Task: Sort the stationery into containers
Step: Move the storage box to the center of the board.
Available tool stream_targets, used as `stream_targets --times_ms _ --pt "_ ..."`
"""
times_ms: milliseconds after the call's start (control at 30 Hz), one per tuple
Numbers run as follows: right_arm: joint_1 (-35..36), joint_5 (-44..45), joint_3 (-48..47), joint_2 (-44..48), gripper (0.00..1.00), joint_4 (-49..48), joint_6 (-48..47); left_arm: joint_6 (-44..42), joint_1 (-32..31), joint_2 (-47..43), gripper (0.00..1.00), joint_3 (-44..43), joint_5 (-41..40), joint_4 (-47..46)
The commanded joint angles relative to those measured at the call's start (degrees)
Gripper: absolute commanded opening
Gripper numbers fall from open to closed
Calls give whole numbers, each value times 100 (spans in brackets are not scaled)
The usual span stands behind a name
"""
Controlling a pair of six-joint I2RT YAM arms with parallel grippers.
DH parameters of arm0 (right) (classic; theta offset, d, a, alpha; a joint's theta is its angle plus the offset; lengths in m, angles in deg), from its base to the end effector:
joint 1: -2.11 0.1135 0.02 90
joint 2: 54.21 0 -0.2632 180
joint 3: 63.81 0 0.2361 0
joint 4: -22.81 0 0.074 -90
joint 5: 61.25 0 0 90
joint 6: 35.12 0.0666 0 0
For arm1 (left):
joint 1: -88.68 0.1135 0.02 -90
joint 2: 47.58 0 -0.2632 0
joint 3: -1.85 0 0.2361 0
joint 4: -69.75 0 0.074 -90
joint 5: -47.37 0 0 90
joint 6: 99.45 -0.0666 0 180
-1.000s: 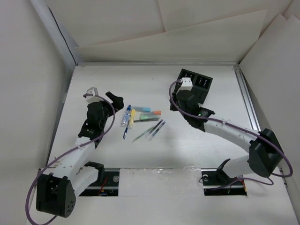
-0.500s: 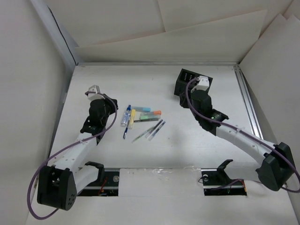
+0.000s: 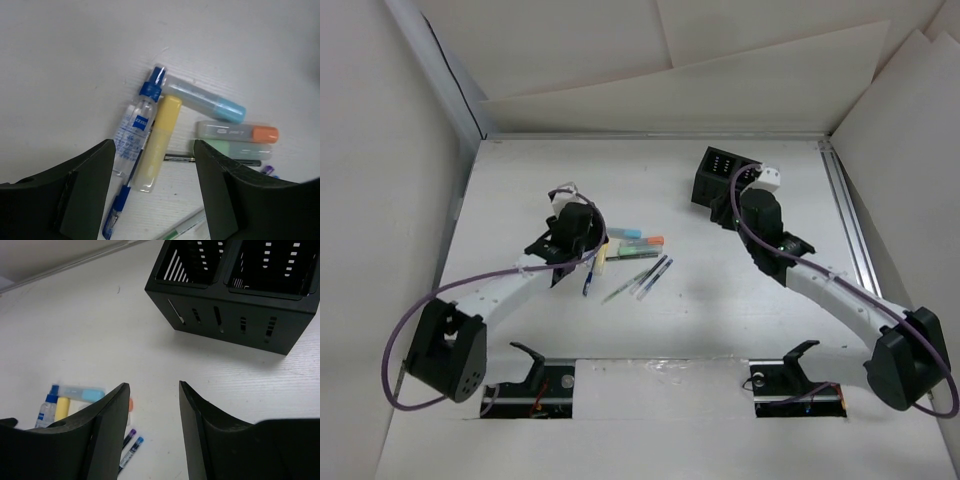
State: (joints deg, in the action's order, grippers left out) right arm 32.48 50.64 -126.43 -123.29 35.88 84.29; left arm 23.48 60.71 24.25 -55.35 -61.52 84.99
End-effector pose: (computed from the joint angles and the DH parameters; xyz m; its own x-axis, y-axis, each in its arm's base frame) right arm 0.2616 0.1245 0.2874 -0.3328 0.3331 -0.8822 -0.0029 0.9352 0.3542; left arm 0.2620 -0.1147 0.2357 -0.4756 -0.3298 -0.8155 -0.0748 0.9389 -0.3361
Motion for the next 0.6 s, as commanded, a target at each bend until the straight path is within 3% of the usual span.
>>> stream_targets --times_ms 0,267,467,567 --pt "-5 -71 -123 157 50 -99 65 -102 2 391 61 -147 -193 520" --pt "-5 -185 -132 96 49 -99 65 -102 2 919 59 -286 -404 511" --pt "-5 -238 -132 44 48 -99 65 -102 2 1421 50 -393 -352 458" --pt "-5 -291 -184 44 48 -99 65 -102 2 1421 50 -454 -404 458"
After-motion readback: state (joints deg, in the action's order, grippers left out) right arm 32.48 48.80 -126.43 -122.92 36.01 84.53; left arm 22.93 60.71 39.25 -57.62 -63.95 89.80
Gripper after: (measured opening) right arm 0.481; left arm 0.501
